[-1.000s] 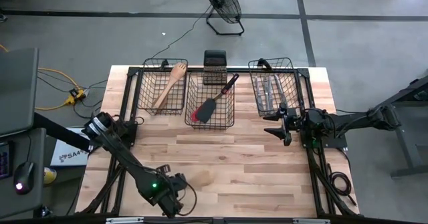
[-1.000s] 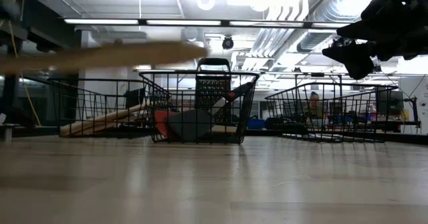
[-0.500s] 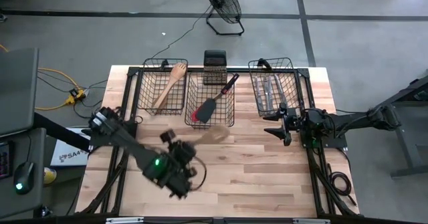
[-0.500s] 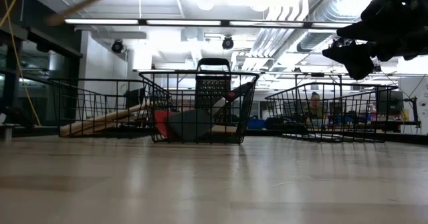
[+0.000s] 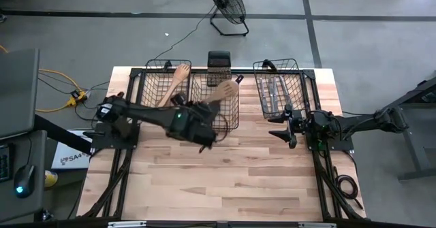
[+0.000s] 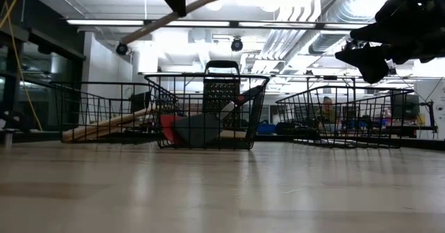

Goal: Pick & Place Kitchen Items
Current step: Put the light brown wooden slotted serving spoon into the left wire basket

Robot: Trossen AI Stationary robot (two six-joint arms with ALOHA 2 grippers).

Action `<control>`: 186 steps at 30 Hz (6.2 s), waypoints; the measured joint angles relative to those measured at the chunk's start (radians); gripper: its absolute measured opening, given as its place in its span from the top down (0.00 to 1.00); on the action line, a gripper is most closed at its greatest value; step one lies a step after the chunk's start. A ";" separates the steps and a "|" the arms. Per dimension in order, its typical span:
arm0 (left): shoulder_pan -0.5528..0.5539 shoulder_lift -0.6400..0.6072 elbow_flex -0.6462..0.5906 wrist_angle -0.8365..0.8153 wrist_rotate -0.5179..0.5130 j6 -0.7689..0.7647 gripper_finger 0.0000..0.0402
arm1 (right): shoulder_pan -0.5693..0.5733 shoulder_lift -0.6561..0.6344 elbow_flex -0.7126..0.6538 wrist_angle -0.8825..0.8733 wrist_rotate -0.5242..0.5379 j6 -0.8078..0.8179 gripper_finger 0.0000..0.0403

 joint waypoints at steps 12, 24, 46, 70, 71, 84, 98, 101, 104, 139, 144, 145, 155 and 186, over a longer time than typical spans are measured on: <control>0.136 0.000 0.000 0.012 -0.026 0.078 0.82 | 0.000 0.000 0.000 0.000 0.000 0.000 0.35; 0.256 -0.003 0.000 0.094 -0.127 0.195 0.82 | 0.000 0.000 0.000 0.001 0.000 0.000 0.35; 0.444 -0.214 -0.184 0.128 0.017 0.252 0.82 | 0.000 0.000 0.000 0.001 0.000 0.000 0.35; 0.662 -0.541 -0.792 0.626 0.304 0.327 0.82 | 0.000 0.000 0.000 0.001 0.000 0.000 0.35; 0.675 -0.541 -0.811 0.649 0.318 0.326 0.82 | 0.000 0.000 0.000 0.001 0.000 0.000 0.35; 0.807 -0.541 -0.949 0.735 0.461 0.334 0.82 | 0.000 0.000 0.000 0.000 0.000 0.000 0.35; 0.850 -0.539 -0.975 0.760 0.593 0.368 0.82 | 0.000 0.000 0.000 0.001 0.000 0.000 0.35; 0.850 -0.534 -0.975 0.759 0.608 0.379 0.82 | 0.000 0.000 0.000 0.001 0.000 0.000 0.35; 0.850 -0.514 -0.976 0.741 0.618 0.391 0.82 | 0.000 0.000 0.000 0.001 0.000 0.000 0.35; 0.622 -0.727 -1.015 0.911 0.426 0.461 0.62 | 0.000 0.000 0.000 0.001 0.000 0.000 0.35; 0.458 -0.858 -1.196 1.272 0.410 0.619 0.62 | 0.000 0.000 0.000 0.001 0.000 0.000 0.35; 0.429 -0.880 -1.239 1.334 0.411 0.649 0.62 | 0.000 0.000 0.000 0.001 0.000 0.000 0.35; 0.191 -1.021 -1.541 1.777 0.538 0.752 0.62 | 0.000 0.000 0.000 0.000 0.000 0.000 0.35; -0.167 -1.113 -1.358 0.563 0.617 -0.263 1.00 | 0.000 0.000 0.000 0.001 0.000 0.000 0.35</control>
